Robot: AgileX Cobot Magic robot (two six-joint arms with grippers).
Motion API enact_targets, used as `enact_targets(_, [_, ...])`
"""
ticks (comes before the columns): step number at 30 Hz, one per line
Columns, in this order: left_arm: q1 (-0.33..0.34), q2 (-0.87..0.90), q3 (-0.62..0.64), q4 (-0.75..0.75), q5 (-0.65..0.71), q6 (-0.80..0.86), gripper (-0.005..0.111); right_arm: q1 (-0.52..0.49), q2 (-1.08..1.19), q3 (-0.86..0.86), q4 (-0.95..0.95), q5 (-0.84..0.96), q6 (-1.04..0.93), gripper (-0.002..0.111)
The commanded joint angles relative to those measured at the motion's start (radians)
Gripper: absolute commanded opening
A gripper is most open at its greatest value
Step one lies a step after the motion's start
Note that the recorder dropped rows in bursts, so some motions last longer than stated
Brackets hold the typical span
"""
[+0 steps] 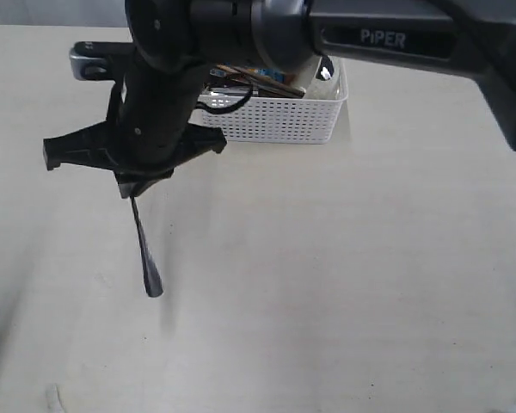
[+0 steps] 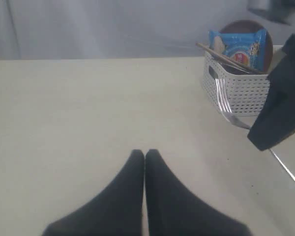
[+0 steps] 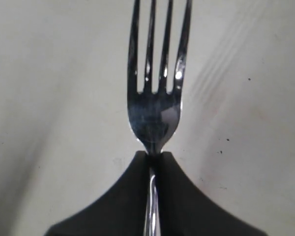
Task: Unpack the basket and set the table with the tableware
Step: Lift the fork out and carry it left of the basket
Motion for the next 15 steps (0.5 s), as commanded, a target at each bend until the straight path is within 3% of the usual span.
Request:
enact_targets(1, [-0.008,-0.003,0.003,0.005,-0.002,-0.001,0.000,0.001,-0.003,0.085,-0.009,-0.102,0.114,0.000])
enact_targets(7, [-0.008,-0.003,0.003,0.005,-0.002,-0.003,0.000,-0.001,-0.003,0.123,-0.011,-0.303,0.254,0.000])
enact_targets(15, [-0.008,-0.003,0.003,0.005,-0.002,-0.003,0.000,-0.001,0.051,0.123,-0.018,-0.299,0.266,0.000])
